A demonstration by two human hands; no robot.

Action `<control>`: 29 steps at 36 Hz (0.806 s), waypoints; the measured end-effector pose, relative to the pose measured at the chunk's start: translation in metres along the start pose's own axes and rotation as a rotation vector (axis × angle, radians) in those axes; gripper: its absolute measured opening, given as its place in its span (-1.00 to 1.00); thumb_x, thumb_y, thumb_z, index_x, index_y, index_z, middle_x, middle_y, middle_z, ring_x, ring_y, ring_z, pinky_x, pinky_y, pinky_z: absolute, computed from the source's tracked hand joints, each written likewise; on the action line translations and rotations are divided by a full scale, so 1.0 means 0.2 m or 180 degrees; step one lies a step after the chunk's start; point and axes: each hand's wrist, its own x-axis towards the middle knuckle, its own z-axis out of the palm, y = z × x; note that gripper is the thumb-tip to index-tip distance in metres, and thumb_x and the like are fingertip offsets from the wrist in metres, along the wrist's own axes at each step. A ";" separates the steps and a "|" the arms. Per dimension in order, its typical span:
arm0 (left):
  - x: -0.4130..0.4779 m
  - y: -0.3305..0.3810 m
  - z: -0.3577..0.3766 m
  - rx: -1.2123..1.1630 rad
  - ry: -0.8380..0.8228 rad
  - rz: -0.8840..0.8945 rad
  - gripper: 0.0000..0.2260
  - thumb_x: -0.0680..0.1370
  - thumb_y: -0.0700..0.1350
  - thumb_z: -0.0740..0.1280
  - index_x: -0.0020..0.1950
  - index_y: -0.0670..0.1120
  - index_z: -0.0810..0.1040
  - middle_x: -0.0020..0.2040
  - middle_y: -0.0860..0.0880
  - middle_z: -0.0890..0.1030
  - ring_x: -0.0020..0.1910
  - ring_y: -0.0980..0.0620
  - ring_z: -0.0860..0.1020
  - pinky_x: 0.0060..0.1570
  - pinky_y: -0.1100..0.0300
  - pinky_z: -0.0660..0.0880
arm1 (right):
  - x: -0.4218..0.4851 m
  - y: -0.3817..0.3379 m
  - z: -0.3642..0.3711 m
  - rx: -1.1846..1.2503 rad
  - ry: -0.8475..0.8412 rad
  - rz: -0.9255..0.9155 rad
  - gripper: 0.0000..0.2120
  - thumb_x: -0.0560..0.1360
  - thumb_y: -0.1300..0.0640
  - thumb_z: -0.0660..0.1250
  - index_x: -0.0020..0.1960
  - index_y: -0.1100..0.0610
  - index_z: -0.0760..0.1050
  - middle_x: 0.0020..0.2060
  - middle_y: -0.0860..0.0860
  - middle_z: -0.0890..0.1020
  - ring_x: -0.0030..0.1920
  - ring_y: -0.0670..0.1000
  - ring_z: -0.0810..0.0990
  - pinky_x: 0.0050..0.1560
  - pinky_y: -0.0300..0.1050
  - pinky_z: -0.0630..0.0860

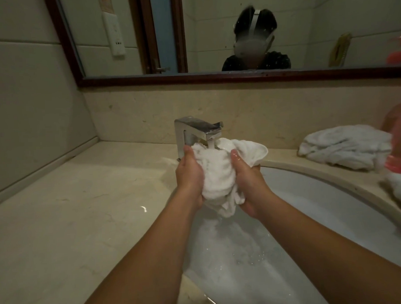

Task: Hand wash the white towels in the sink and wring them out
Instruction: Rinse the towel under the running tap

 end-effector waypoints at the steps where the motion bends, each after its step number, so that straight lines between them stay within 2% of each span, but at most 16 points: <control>1: 0.00 0.00 0.00 0.0057 -0.0008 0.0002 -0.46 0.71 0.30 0.13 0.34 -0.07 0.64 0.12 -0.11 0.75 0.05 -0.11 0.74 -0.17 0.12 0.70 | 0.00 0.00 0.00 -0.0020 0.0019 0.0013 0.01 0.18 -0.50 0.52 0.49 -0.03 0.40 0.22 0.03 0.73 0.17 0.13 0.75 0.23 0.21 0.68; 3: 0.00 0.01 0.01 0.0163 -0.0007 0.0011 -0.46 0.71 0.31 0.13 0.36 -0.07 0.63 0.15 -0.11 0.74 0.07 -0.11 0.72 -0.22 0.16 0.65 | 0.00 0.00 0.01 -0.0050 0.0056 0.0032 0.00 0.22 -0.54 0.45 0.51 -0.04 0.38 0.24 0.03 0.72 0.19 0.14 0.74 0.25 0.22 0.67; 6: 0.01 0.00 0.01 0.0293 0.0001 0.0039 -0.42 0.67 0.36 0.15 0.40 -0.05 0.60 0.23 -0.12 0.71 0.16 -0.14 0.69 0.06 0.04 0.66 | 0.00 0.00 0.02 -0.0158 0.0086 0.0041 -0.06 0.38 -0.52 0.34 0.60 -0.03 0.30 0.32 0.05 0.67 0.26 0.17 0.69 0.28 0.23 0.65; 9: 0.02 -0.01 0.02 0.0351 -0.0008 0.0054 -0.38 0.66 0.38 0.14 0.44 -0.05 0.57 0.27 -0.12 0.69 0.22 -0.16 0.67 0.26 -0.10 0.62 | 0.00 0.00 0.02 -0.0255 0.0141 0.0071 0.00 0.35 -0.60 0.25 0.62 -0.04 0.32 0.34 0.04 0.66 0.29 0.16 0.68 0.29 0.21 0.65; 12: 0.02 0.00 0.03 0.0411 -0.0014 0.0079 -0.38 0.69 0.36 0.09 0.49 -0.07 0.53 0.33 -0.13 0.65 0.28 -0.17 0.63 0.31 -0.10 0.58 | -0.01 -0.02 0.04 -0.0316 0.0182 -0.0106 -0.23 0.55 -0.49 0.23 0.58 -0.03 0.37 0.33 0.03 0.66 0.29 0.13 0.67 0.32 0.18 0.64; 13: 0.02 0.00 0.04 0.0406 -0.0007 0.0095 -0.39 0.71 0.33 0.07 0.50 -0.07 0.52 0.34 -0.13 0.64 0.29 -0.16 0.62 0.32 -0.08 0.58 | 0.00 -0.03 0.04 -0.0314 0.0201 -0.0127 -0.25 0.56 -0.46 0.25 0.57 -0.02 0.35 0.33 0.03 0.66 0.29 0.13 0.67 0.31 0.18 0.64; 15: 0.01 0.00 0.05 0.0364 -0.0013 0.0134 -0.43 0.73 0.29 0.05 0.48 -0.08 0.53 0.30 -0.12 0.66 0.22 -0.13 0.65 0.19 0.01 0.63 | -0.01 -0.04 0.06 -0.0293 0.0208 -0.0115 -0.13 0.45 -0.49 0.36 0.59 -0.03 0.29 0.32 0.02 0.65 0.28 0.13 0.68 0.31 0.19 0.64; 17: 0.00 0.01 0.05 0.0362 -0.0021 0.0155 -0.45 0.74 0.27 0.04 0.44 -0.09 0.54 0.19 -0.08 0.68 0.05 -0.05 0.68 -0.12 0.17 0.64 | -0.02 -0.05 0.07 -0.0275 0.0112 -0.0079 0.02 0.34 -0.49 0.45 0.61 -0.03 0.21 0.32 0.02 0.63 0.26 0.13 0.68 0.31 0.20 0.64; 18: 0.00 0.01 0.05 0.0384 -0.0026 0.0164 -0.45 0.75 0.26 0.03 0.43 -0.09 0.55 0.17 -0.09 0.69 0.03 -0.04 0.68 -0.23 0.21 0.61 | -0.02 -0.05 0.07 -0.0273 0.0061 -0.0093 -0.02 0.38 -0.44 0.47 0.61 -0.04 0.19 0.32 0.03 0.63 0.26 0.13 0.68 0.31 0.21 0.64; 19: 0.00 0.01 0.05 0.0416 -0.0020 0.0176 -0.45 0.75 0.26 0.03 0.45 -0.10 0.54 0.20 -0.10 0.68 0.08 -0.08 0.68 -0.25 0.23 0.59 | -0.03 -0.05 0.07 -0.0280 0.0021 -0.0139 -0.11 0.46 -0.37 0.48 0.59 -0.05 0.17 0.31 0.04 0.62 0.25 0.14 0.68 0.31 0.22 0.64; 21: 0.02 0.00 0.05 0.0467 0.0019 0.0269 -0.44 0.75 0.25 0.03 0.50 -0.09 0.52 0.31 -0.13 0.65 0.24 -0.13 0.64 -0.19 0.24 0.55 | -0.03 -0.04 0.07 -0.0277 -0.0040 -0.0261 -0.24 0.52 -0.27 0.50 0.52 -0.09 0.17 0.30 0.04 0.62 0.24 0.15 0.69 0.29 0.25 0.64; 22: 0.02 -0.01 0.05 0.0460 0.0061 0.0345 -0.45 0.75 0.25 0.04 0.50 -0.08 0.53 0.33 -0.13 0.64 0.27 -0.13 0.63 -0.13 0.21 0.56 | -0.03 -0.04 0.08 -0.0307 -0.0050 -0.0327 -0.24 0.48 -0.31 0.52 0.46 -0.11 0.18 0.29 0.03 0.63 0.24 0.14 0.69 0.28 0.26 0.65; 25: 0.03 -0.02 0.05 0.0479 0.0161 0.0678 -0.48 0.75 0.23 0.06 0.48 -0.07 0.56 0.33 -0.11 0.65 0.28 -0.09 0.63 0.17 0.09 0.59 | -0.02 -0.03 0.09 -0.0415 -0.0110 -0.0389 0.03 0.18 -0.54 0.53 0.47 -0.09 0.29 0.26 0.01 0.69 0.20 0.10 0.73 0.21 0.21 0.68; 28: 0.02 -0.02 0.05 0.0567 0.0230 0.0997 -0.52 0.76 0.20 0.07 0.43 -0.04 0.59 0.25 -0.03 0.68 0.22 -0.03 0.64 0.13 0.15 0.59 | -0.02 -0.03 0.09 -0.0114 -0.0341 -0.0120 0.04 0.16 -0.55 0.53 0.48 -0.02 0.46 0.22 0.06 0.74 0.18 0.13 0.75 0.28 0.19 0.65; 29: 0.02 -0.02 0.04 0.0592 0.0236 0.1031 -0.52 0.75 0.21 0.07 0.41 -0.03 0.60 0.22 -0.01 0.69 0.21 -0.02 0.64 0.17 0.11 0.59 | -0.01 -0.02 0.08 0.0049 -0.0430 0.0057 0.05 0.15 -0.57 0.53 0.47 0.02 0.52 0.22 0.10 0.74 0.20 0.17 0.75 0.33 0.20 0.61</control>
